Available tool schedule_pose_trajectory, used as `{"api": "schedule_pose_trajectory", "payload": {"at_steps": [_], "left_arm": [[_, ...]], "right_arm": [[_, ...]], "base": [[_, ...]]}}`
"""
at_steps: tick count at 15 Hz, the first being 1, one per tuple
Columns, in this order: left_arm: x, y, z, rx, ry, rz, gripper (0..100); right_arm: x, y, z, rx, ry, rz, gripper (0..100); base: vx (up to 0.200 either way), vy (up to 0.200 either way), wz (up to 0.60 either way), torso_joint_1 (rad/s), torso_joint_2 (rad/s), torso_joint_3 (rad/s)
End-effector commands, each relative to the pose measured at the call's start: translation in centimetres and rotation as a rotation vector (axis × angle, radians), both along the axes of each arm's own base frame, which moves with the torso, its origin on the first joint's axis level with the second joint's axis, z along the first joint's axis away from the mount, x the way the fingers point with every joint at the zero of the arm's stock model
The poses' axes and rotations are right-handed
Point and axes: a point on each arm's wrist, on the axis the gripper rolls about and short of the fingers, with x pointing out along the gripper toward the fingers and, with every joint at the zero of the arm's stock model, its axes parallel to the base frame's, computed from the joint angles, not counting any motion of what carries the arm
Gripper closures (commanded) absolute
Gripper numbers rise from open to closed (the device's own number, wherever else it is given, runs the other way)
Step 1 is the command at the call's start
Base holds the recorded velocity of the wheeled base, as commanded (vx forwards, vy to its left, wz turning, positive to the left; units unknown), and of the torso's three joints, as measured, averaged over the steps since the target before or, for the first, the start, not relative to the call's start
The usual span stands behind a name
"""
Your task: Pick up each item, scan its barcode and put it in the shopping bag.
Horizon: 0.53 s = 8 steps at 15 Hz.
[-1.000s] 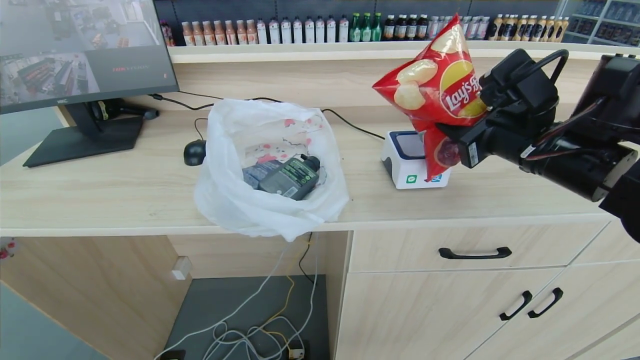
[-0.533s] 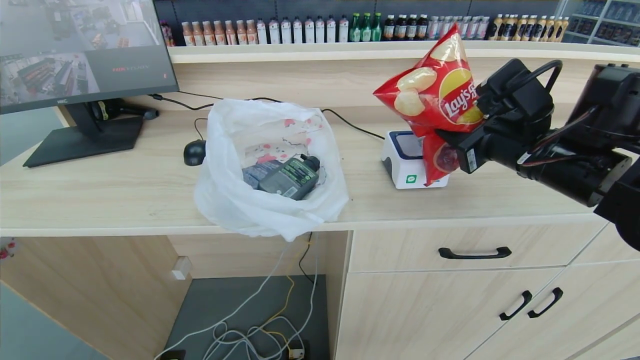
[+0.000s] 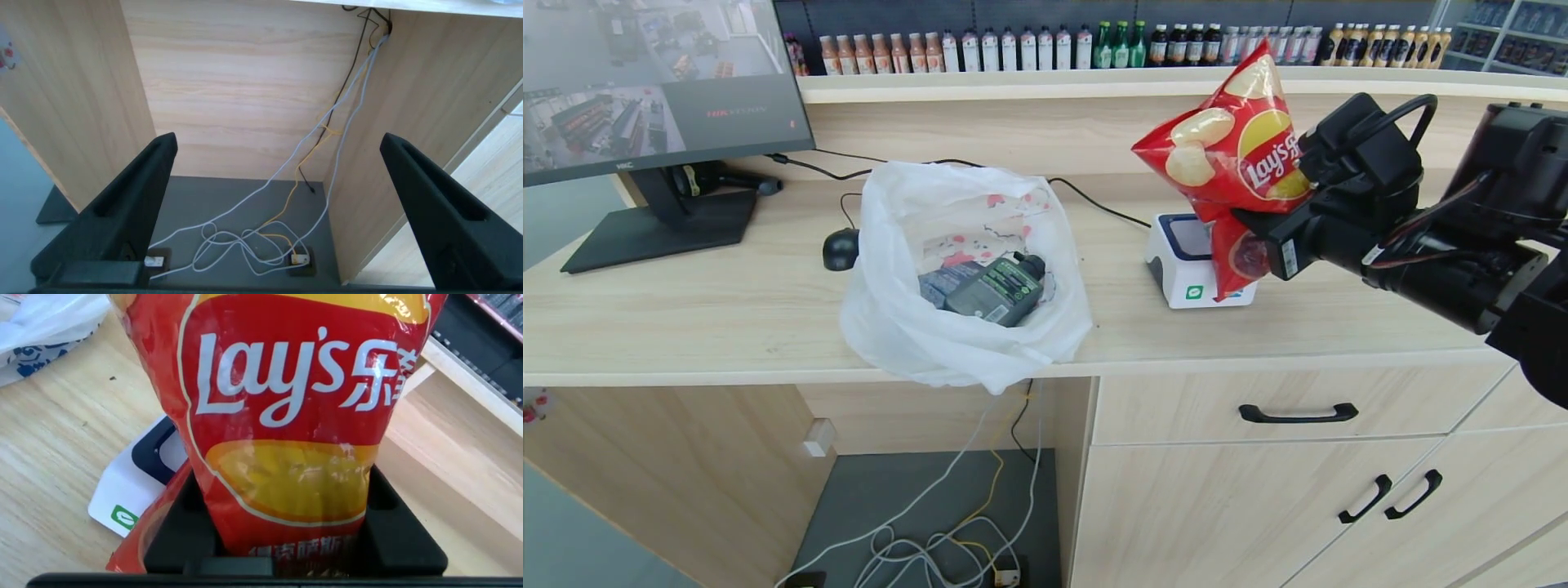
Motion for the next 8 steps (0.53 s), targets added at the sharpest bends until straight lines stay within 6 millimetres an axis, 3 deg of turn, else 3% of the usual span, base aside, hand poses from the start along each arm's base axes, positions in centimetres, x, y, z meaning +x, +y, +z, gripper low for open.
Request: {"api": "schedule_pose_trajectory", "payload": {"at_steps": [1,8], "left_arm": [[0.00,0.00,0.00,0.000,0.000,0.000,0],[0.00,0.00,0.00,0.000,0.000,0.000,0]], "right_arm": [[0.05,0.04,-0.06,0.003,0.003,0.001,100],[-0.74,-0.25,0.71,0.015,-0.019,0.001,100]], "base": [[0.000,0.000,0.00,0.000,0.00,0.000],[0.000,0.000,0.00,0.000,0.00,0.000]]}}
